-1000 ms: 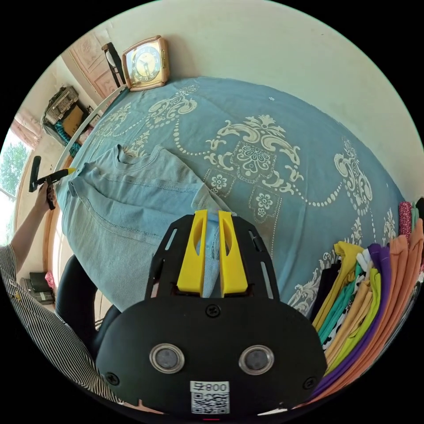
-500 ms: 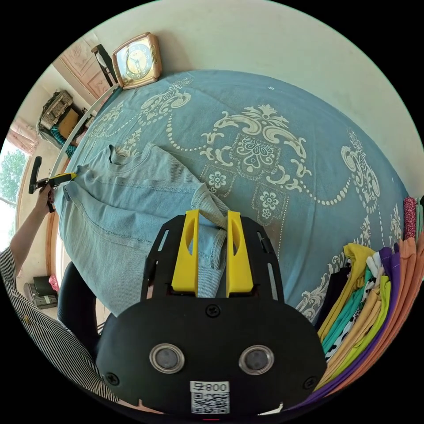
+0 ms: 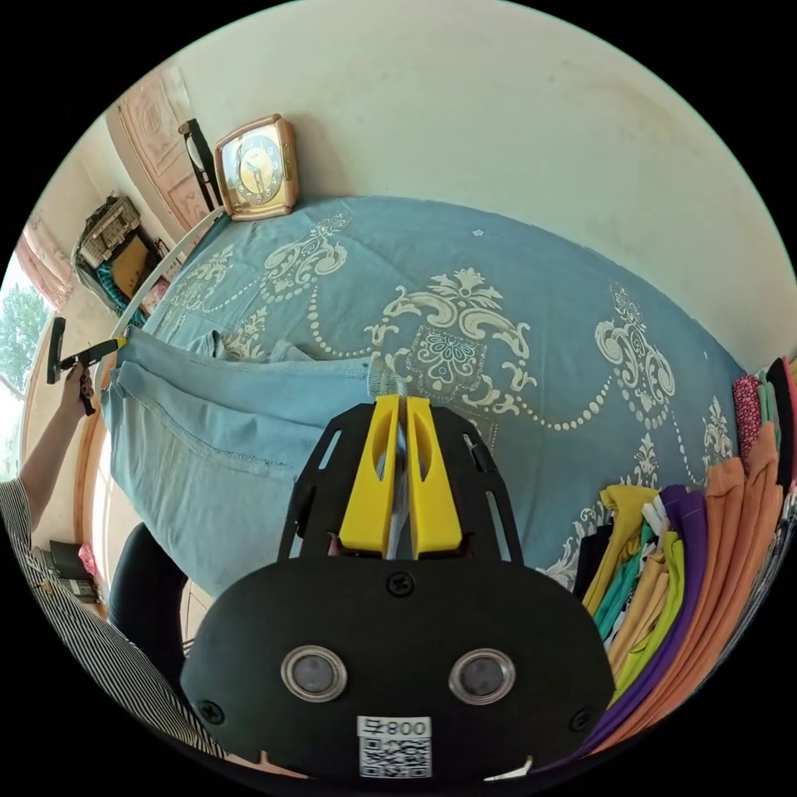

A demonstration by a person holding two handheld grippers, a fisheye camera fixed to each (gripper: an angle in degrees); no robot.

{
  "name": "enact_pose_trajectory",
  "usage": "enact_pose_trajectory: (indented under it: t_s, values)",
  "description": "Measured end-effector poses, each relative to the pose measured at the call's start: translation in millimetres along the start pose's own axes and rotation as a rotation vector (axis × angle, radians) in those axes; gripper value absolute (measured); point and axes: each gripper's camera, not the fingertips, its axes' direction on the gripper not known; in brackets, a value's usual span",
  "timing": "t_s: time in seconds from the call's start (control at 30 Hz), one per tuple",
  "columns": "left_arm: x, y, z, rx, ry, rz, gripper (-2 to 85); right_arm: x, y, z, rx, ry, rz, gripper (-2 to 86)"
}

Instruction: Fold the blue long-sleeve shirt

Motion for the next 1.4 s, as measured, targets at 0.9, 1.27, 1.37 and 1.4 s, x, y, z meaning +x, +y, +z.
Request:
enact_pose_trajectory:
  t_s: [0.9,1.27,1.37,1.4]
  values:
    - [-95.8,70.0,29.2,-0.125,0.323,-0.180,4.9,34.6,84.1,79.1,-0.144,-0.194,0.137,5.3]
    - [-120.3,56.9,38.9,-0.105,0.380,-0.211,0.6,-7.4,84.9,94.2,-0.144,0.052,-0.053,7.2]
    - [-126.5,57.8,37.1,-0.101,0.389,-0.208,1.0,-13.0,79.0,103.4,-0.128,0.116,-0.066,7.6]
    - [-127.7,58.0,37.0,-0.101,0.391,-0.208,1.2,-12.6,78.0,105.2,-0.125,0.117,-0.061,7.7]
